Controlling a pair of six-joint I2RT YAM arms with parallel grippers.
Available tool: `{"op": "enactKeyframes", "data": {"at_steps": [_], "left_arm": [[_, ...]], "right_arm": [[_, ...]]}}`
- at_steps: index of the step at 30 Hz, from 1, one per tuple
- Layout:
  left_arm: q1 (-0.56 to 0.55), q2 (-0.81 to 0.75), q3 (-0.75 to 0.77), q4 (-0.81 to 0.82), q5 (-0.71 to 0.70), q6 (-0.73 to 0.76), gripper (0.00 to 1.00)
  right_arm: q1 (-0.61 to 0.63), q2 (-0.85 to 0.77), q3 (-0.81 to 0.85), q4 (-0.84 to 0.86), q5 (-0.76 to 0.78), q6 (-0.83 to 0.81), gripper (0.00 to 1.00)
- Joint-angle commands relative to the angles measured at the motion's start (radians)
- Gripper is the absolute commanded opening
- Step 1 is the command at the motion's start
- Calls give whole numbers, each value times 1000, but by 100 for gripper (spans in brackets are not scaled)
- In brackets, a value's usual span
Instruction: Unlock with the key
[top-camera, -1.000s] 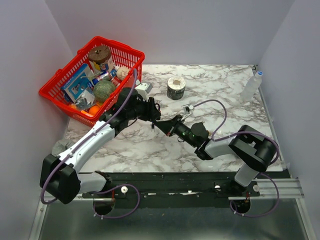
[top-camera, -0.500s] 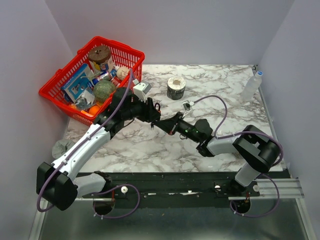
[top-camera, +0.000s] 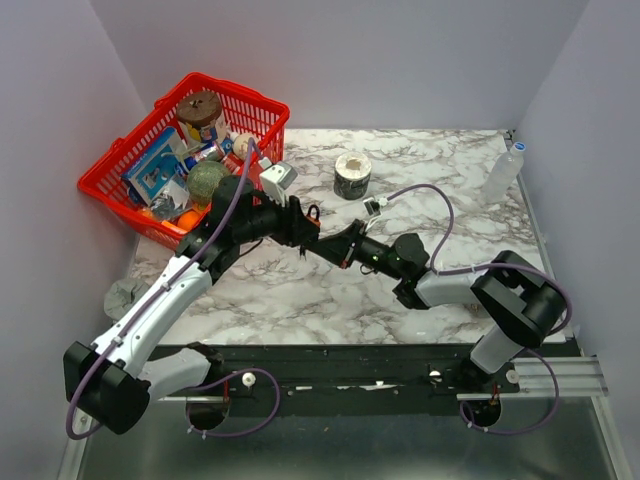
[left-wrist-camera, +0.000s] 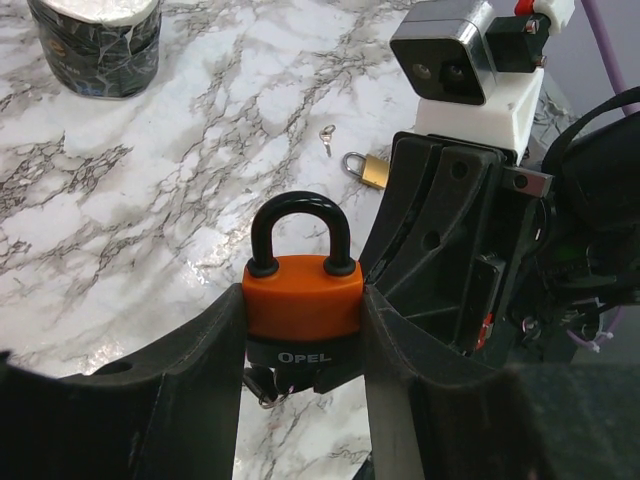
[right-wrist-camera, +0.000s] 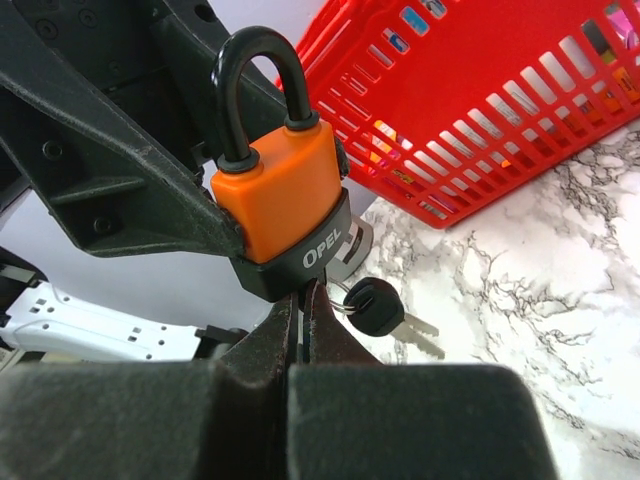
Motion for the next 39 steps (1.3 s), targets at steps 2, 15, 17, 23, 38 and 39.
{"op": "enactKeyframes", "data": {"at_steps": [2,15,17,23,38,39], "left_arm": [[-36,-16,14,-168,-16,-84,0],[-36,58,40,-131,-213,-222,0],[-36,58,37,-133,-206,-221,0],[-36,55,31,-128,-213,-222,0],[-36,58,51,-127,-245,-219,0],[-36,58,51,-127,-247,-218,0]], "right_arm": [[-46,-48,27,273,198,-40,1],[31,-100,41,111,309,-238,16],[32,-96,49,106,304,-239,20],[49,-69,87,69,291,-251,24],[97,-48,178,-188,399,-333,44],[100,-48,187,-216,406,-340,45]]}}
